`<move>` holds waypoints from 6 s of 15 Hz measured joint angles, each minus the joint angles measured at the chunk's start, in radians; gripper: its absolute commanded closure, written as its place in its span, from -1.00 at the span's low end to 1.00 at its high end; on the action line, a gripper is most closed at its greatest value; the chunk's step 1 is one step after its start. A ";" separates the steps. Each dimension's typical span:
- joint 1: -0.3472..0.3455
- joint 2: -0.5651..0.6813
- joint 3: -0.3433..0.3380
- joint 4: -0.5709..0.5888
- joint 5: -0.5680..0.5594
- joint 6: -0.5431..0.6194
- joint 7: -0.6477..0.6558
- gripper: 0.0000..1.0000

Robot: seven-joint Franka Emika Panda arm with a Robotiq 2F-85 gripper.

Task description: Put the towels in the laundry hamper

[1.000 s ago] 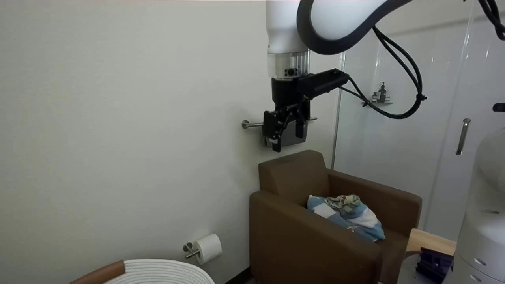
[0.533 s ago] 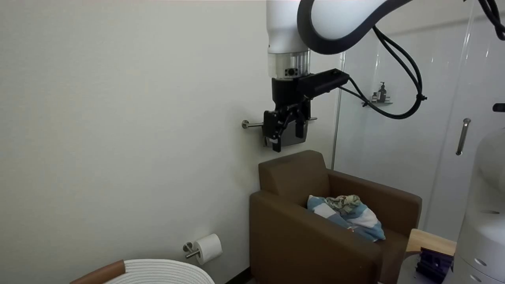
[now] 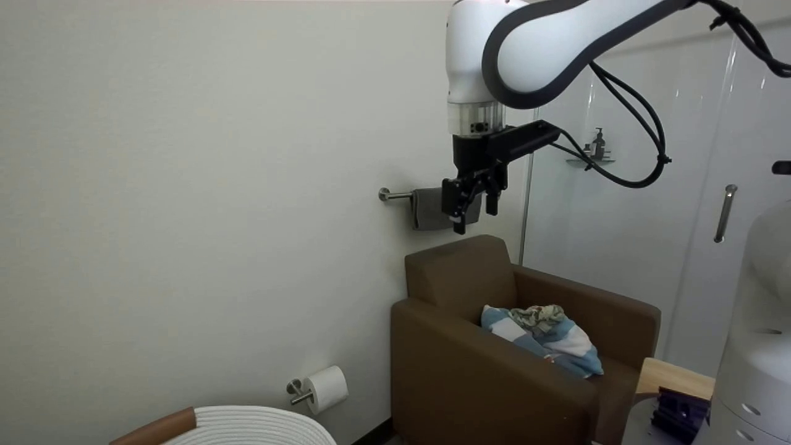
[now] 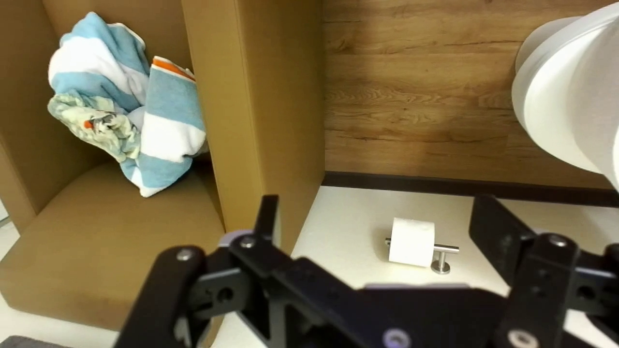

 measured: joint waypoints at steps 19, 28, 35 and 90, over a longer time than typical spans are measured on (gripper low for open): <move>-0.317 0.154 -0.351 -0.155 -0.128 0.474 -0.249 -1.00; -0.448 0.322 -0.368 -0.058 -0.150 0.610 -0.083 -1.00; -0.477 0.726 -0.527 0.302 -0.134 0.665 -0.070 -1.00; -0.762 2.016 -0.443 1.930 0.284 -0.260 0.014 -1.00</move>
